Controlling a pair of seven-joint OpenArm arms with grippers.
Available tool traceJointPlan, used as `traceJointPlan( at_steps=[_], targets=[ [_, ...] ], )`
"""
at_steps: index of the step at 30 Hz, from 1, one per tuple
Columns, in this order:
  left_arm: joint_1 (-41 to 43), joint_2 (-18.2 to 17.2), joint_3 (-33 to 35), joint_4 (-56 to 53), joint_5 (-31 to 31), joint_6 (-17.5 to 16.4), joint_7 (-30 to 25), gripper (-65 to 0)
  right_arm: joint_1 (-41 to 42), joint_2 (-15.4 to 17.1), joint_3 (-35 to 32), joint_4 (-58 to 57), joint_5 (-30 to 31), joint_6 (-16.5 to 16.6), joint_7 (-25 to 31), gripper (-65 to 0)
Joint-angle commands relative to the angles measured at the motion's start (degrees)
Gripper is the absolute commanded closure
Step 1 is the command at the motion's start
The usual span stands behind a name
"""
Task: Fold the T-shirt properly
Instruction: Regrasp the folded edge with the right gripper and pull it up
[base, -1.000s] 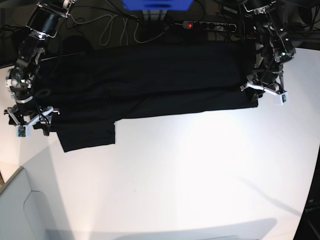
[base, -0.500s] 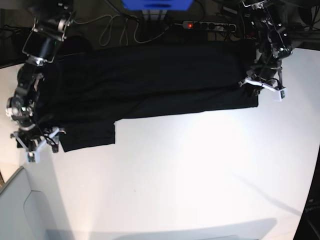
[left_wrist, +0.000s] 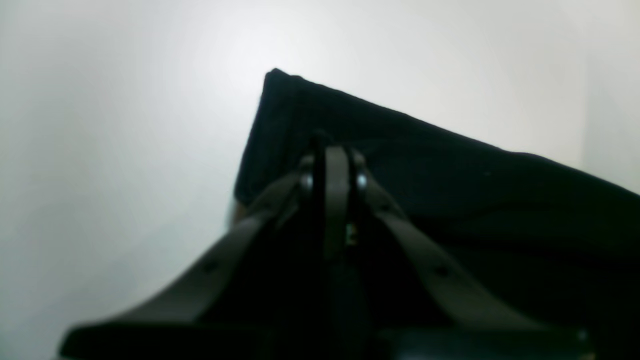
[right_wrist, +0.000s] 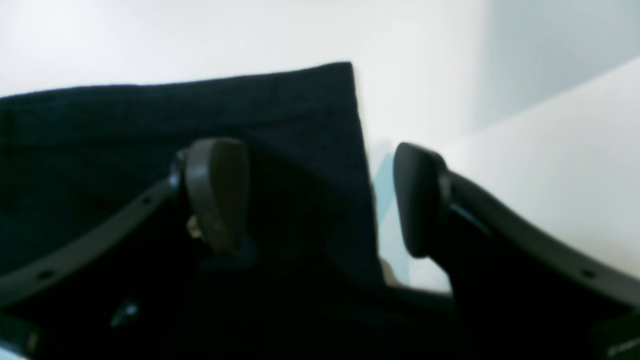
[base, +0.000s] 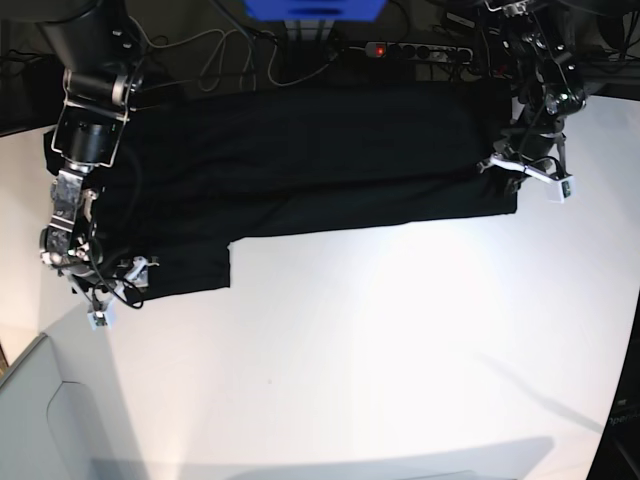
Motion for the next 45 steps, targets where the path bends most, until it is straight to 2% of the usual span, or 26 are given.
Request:
traceJointPlan(
  at_steps=[1,3,5,7,9,10,12,17,24,26,30,34,37,42,45],
  targets=[
    [-0.19,-0.65,-0.19,1.07,-0.71,-0.10,-1.00,0.0,0.61,0.59,0.16,0.75,0.49,0.75,0.19,-43.4],
    [-0.19,-0.65,-0.19,1.07,-0.71,-0.10,-1.00,0.0,0.35,0.42,0.16,0.75,0.49,0.75,-0.07,-42.3],
    [-0.19,-0.65,-0.19,1.07,-0.71,-0.10,-1.00,0.0,0.26,0.42,0.16,0.83,0.49,0.83,-0.25,-35.0],
    [-0.19,-0.65,-0.19,1.07,-0.71,-0.10,-1.00,0.0,0.35,0.42,0.16,0.92,0.49,0.83,-0.25,-21.7],
    [-0.19,-0.65,-0.19,0.98,-0.62,-0.10,-1.00,0.0,0.44,0.42,0.16,1.27,0.49,0.83,-0.16,-5.0],
    [-0.19,-0.65,-0.19,0.90,-0.45,-0.10,-1.08,0.0,0.52,0.42,0.16,1.36,0.49,0.83,-0.16,0.0],
    [-0.19,-0.65,-0.19,0.63,-0.45,-0.10,-1.17,0.0,0.17,0.42,0.16,4.09,0.58,0.83,-0.25,-2.0],
    [-0.19,-0.65,-0.19,0.98,-0.45,-0.10,-1.17,0.0,-4.66,0.33,0.24,20.70,0.75,0.83,-0.25,-0.1],
    [-0.63,-1.17,-0.19,0.98,-0.62,-0.37,-1.00,0.0,-16.53,0.50,1.04,41.71,0.75,0.92,0.11,-0.1],
    [-0.63,-1.26,-0.19,0.98,-0.62,-0.37,-1.00,0.0,-20.40,0.15,2.35,47.07,0.75,0.92,0.19,-0.1],
    [-0.63,-1.26,-0.19,1.07,-0.71,-0.46,-1.26,0.0,-26.82,-2.75,4.46,56.31,0.84,0.92,0.28,-0.1],
    [-0.19,-1.35,-0.19,3.53,-0.71,-0.46,-1.44,0.0,-31.65,-4.95,7.01,60.09,0.84,0.92,0.28,-0.1],
    [-0.10,-1.35,-0.36,6.52,-0.45,-0.46,-1.00,0.0,-33.85,-4.95,7.54,60.17,0.84,1.10,0.28,-0.1],
    [-0.01,-0.82,-3.97,9.77,-0.80,-0.46,-0.82,0.0,-36.57,-5.12,10.71,61.14,0.84,7.87,0.28,-0.1],
    [1.39,-0.82,-5.46,10.57,-0.89,-0.54,-0.82,0.0,-38.42,-6.44,13.52,61.58,0.84,8.48,0.28,-0.1]
  ],
)
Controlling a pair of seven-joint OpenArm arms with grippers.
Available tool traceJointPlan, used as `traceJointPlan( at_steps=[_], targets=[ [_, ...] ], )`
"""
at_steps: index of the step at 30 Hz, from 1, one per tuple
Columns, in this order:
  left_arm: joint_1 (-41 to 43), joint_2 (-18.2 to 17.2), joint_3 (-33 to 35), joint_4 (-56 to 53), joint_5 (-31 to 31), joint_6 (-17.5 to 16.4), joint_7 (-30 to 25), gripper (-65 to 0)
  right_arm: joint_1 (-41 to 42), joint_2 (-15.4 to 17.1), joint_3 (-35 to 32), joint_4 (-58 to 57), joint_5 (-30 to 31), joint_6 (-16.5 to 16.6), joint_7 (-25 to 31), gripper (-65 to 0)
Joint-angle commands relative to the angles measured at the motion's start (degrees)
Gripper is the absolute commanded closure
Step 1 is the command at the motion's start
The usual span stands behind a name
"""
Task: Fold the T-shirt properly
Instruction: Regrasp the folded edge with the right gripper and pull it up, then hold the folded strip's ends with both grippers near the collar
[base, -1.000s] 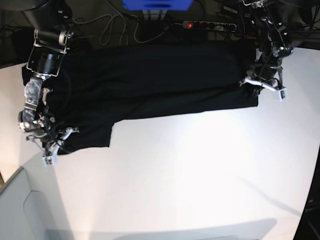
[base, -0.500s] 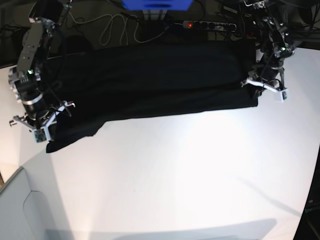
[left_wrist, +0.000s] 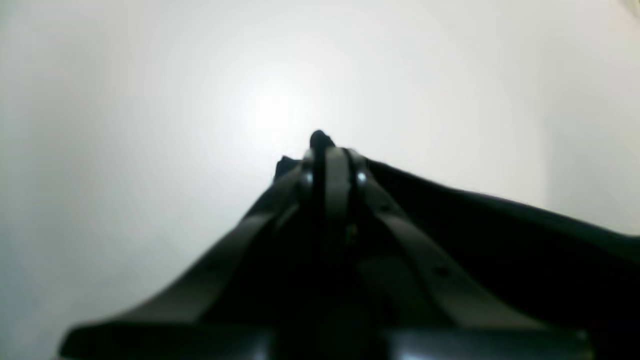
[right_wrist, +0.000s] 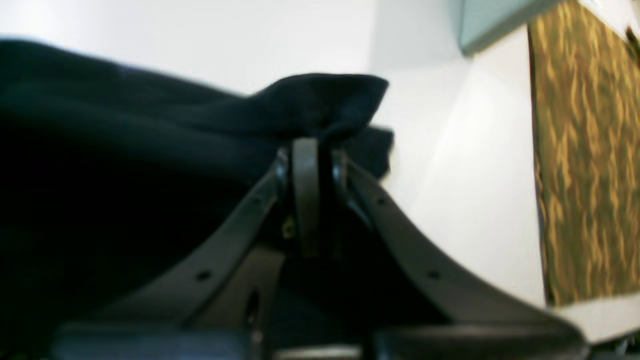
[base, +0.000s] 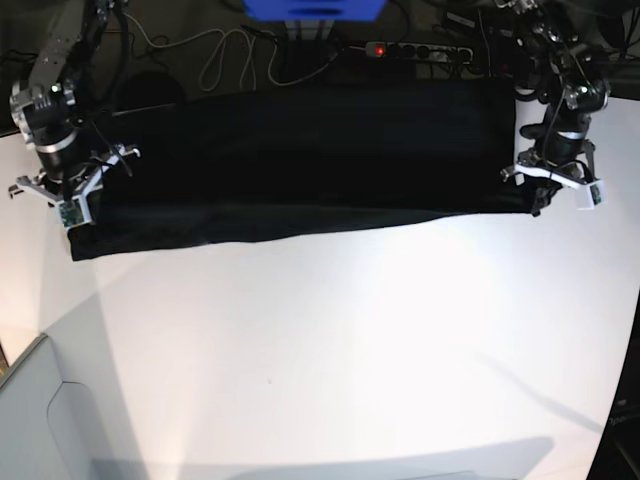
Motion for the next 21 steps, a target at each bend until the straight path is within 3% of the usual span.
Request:
traceJointPlan(
  at_steps=[1,15,21],
  targets=[
    [0.15,-0.65,-0.48,1.23,-0.60,-0.11,-1.06,0.0,-0.41,0.57,0.96,1.08,0.14,1.05,1.31,-0.1],
    [3.84,-0.56,-0.48,1.06,-0.52,-0.11,-1.24,0.0,-10.08,0.49,1.39,3.01,0.14,1.14,4.47,-0.1],
    [4.02,-0.47,-0.30,-2.20,-0.52,-0.11,-1.76,0.0,-11.58,-1.80,1.48,2.31,0.05,1.14,4.47,-0.1]
  ],
)
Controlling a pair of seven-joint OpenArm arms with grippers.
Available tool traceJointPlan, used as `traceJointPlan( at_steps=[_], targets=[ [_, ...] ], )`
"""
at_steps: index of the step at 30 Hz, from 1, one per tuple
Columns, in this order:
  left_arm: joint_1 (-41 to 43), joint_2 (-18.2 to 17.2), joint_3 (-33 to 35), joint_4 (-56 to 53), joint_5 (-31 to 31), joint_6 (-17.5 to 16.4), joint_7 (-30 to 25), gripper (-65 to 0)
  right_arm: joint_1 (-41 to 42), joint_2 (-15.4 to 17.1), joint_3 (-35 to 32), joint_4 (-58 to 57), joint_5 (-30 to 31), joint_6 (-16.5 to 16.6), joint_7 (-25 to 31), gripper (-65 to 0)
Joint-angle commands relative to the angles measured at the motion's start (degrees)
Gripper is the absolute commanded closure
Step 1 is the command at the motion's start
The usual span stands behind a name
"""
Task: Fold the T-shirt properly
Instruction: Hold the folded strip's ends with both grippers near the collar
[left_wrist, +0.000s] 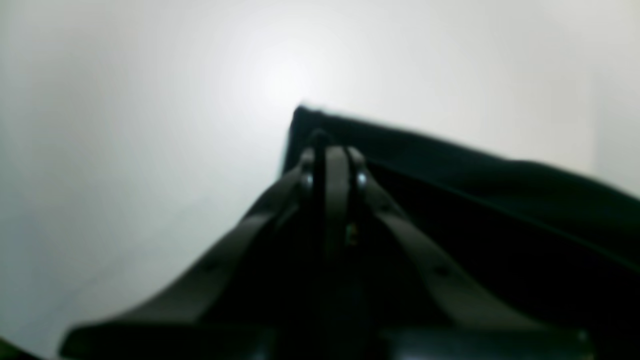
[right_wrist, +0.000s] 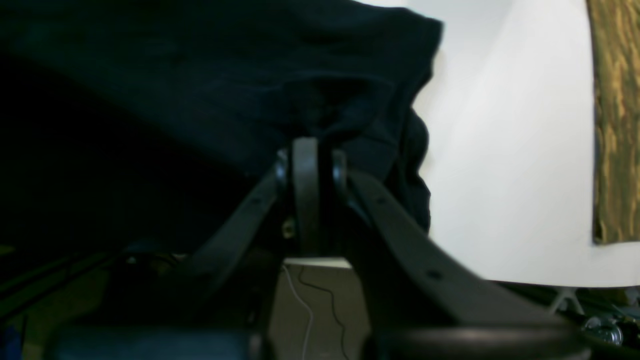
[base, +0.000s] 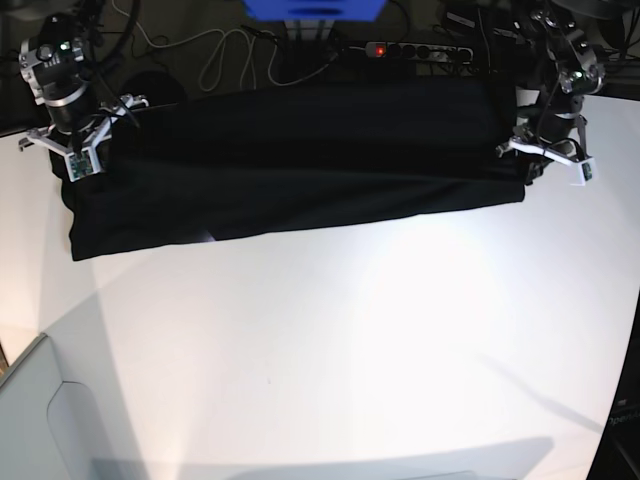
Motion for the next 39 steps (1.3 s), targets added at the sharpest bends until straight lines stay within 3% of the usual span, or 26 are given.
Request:
traceJointPlan(
  at_steps=[1,24,27,31,36,39],
  targets=[
    [-0.18,-0.73,-0.22,0.73,-0.63,-0.11,-1.74,0.0,-0.24,0.23,0.39,0.45,0.10,0.61,1.13,-0.1],
    [1.14,1.64,-0.30,0.47,-0.71,-0.19,-1.13,0.0,-0.32,0.67,2.76,-1.57,-0.08,0.61,0.60,-0.8],
    [1.84,1.64,-0.22,0.47,-0.71,-0.19,-1.13,0.0,-0.32,0.67,2.76,-1.57,-0.08,0.61,0.51,-6.7],
    [2.02,1.64,-0.39,0.47,-0.71,-0.11,1.60,-0.1,-0.85,1.02,2.94,-1.57,-0.17,0.61,0.51,-20.3],
    [1.93,1.64,-0.48,0.64,-0.71,-0.02,5.38,-19.5,-0.94,1.81,2.68,-1.57,-0.17,0.61,0.51,-30.8],
    [1.93,1.64,-0.48,1.00,-0.71,-0.11,5.38,-24.4,-0.94,1.81,2.85,-1.57,-0.17,0.61,0.51,-32.4]
  ],
)
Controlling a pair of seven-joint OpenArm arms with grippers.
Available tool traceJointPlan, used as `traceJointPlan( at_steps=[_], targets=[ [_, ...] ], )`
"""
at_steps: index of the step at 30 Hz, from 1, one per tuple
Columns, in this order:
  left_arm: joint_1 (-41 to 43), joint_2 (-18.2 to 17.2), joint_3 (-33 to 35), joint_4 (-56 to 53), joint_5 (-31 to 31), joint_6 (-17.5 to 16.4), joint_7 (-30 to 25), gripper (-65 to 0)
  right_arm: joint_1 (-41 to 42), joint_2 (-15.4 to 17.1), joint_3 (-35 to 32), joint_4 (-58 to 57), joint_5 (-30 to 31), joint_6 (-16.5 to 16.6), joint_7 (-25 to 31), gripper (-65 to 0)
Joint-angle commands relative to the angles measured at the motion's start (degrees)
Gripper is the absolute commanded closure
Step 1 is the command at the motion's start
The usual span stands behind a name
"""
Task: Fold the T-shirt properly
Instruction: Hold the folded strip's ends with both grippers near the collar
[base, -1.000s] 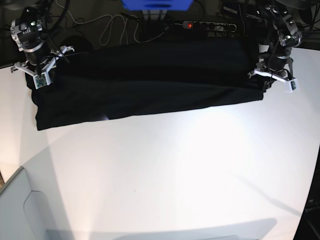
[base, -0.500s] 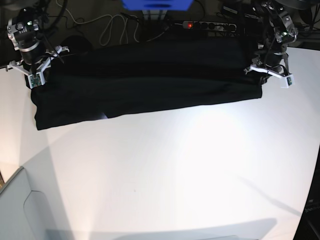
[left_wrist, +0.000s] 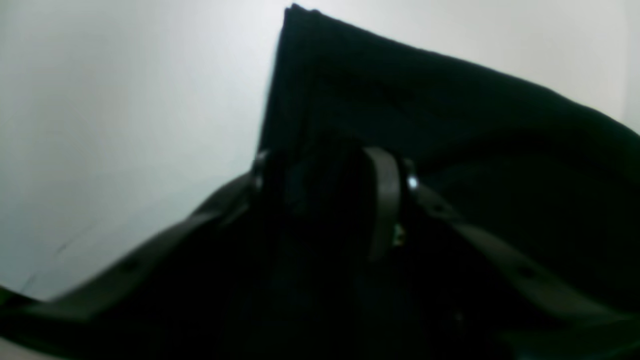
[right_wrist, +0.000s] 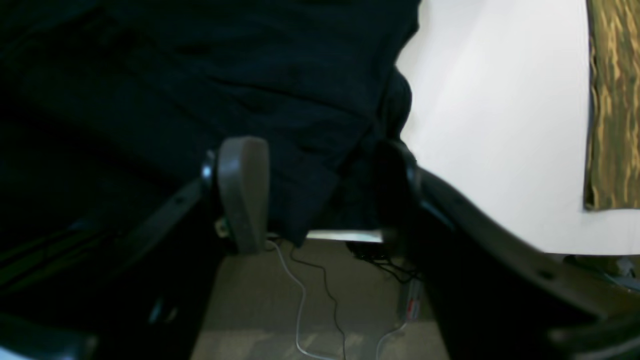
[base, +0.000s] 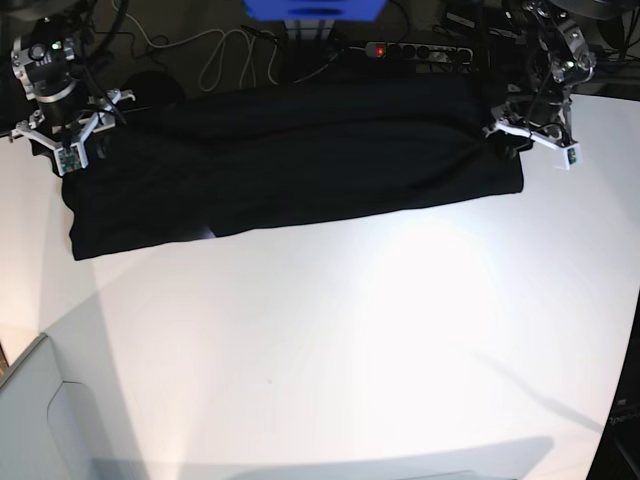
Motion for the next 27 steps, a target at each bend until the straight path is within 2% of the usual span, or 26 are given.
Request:
traceJointPlan(
  at_steps=[1,9,12,16,19,27],
  targets=[
    [0.07,-0.48,-0.39,1.43,-0.65,-0.11,-0.65,-25.0,-0.06,0.50,0.29,0.81,0.27,0.59,0.97,-32.4],
    [-0.19,-0.48,-5.49,1.52,-0.65,-0.11,-0.65,-25.2,0.20,0.24,0.03,0.20,0.36,0.59,0.97,-32.5],
    [-0.37,-0.48,-5.93,0.64,-0.65,-0.11,-0.57,-25.7,0.46,0.59,-1.90,-2.70,0.36,0.59,1.24,-32.4],
    [-0.02,-0.04,-5.58,0.99,-1.26,-0.19,-0.13,-33.5,1.78,0.33,-3.05,-5.96,0.36,0.59,1.50,-32.3],
    [0.51,0.75,-5.93,1.08,-4.43,-0.19,-0.04,-37.3,1.96,0.24,-3.05,-6.75,0.36,0.59,1.50,-32.2],
    [5.26,0.57,-6.02,3.63,-12.43,-0.19,-0.04,-37.4,2.05,0.33,-3.05,-6.75,0.36,0.59,1.50,-32.2]
  ],
)
